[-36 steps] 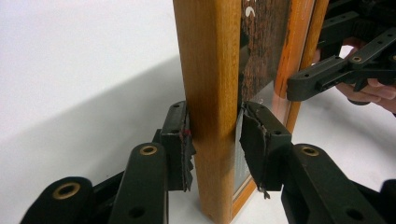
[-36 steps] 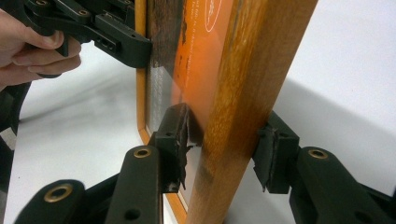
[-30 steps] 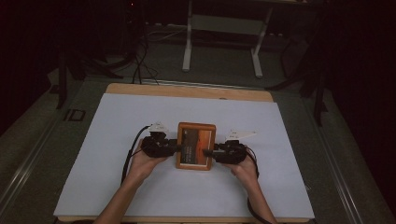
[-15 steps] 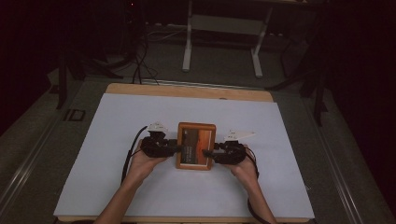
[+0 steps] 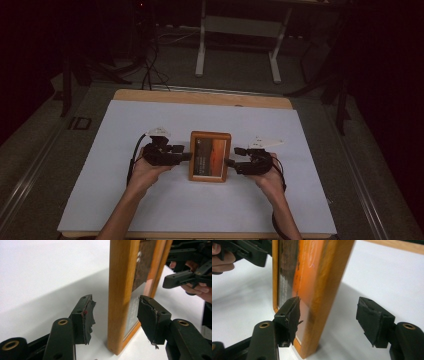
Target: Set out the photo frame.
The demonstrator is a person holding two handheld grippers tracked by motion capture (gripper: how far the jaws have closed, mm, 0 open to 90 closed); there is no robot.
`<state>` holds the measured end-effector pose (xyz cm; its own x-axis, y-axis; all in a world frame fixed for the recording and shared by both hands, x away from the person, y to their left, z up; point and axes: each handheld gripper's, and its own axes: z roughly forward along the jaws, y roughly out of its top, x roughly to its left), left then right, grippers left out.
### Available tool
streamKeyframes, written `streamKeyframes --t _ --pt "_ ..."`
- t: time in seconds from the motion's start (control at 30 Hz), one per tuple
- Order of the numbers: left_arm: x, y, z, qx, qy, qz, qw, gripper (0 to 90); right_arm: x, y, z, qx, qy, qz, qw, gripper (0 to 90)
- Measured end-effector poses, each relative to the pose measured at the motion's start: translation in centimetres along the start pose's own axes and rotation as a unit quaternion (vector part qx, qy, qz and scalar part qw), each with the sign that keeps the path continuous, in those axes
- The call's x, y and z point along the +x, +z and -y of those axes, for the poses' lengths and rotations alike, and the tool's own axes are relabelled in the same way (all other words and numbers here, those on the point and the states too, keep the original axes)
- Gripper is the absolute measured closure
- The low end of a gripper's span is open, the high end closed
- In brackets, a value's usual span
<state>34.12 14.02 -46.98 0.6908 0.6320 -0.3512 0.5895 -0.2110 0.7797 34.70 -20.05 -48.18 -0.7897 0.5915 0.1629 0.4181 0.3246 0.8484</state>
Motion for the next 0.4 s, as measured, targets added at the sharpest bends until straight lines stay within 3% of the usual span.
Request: streamKeyframes --t 0.23,0.4 --pt "0.4 -1.5 -0.3 -0.006 0.009 -0.025 0.9996 45.0 -1.4 -2.2 0.2 -0.013 0.018 0.016 0.9996 34.7" --pt "1.6 -2.3 0.0 -0.004 0.002 -0.059 0.9982 43.6 -2.7 -3.4 0.9 -0.009 0.037 0.033 0.9987 34.7"
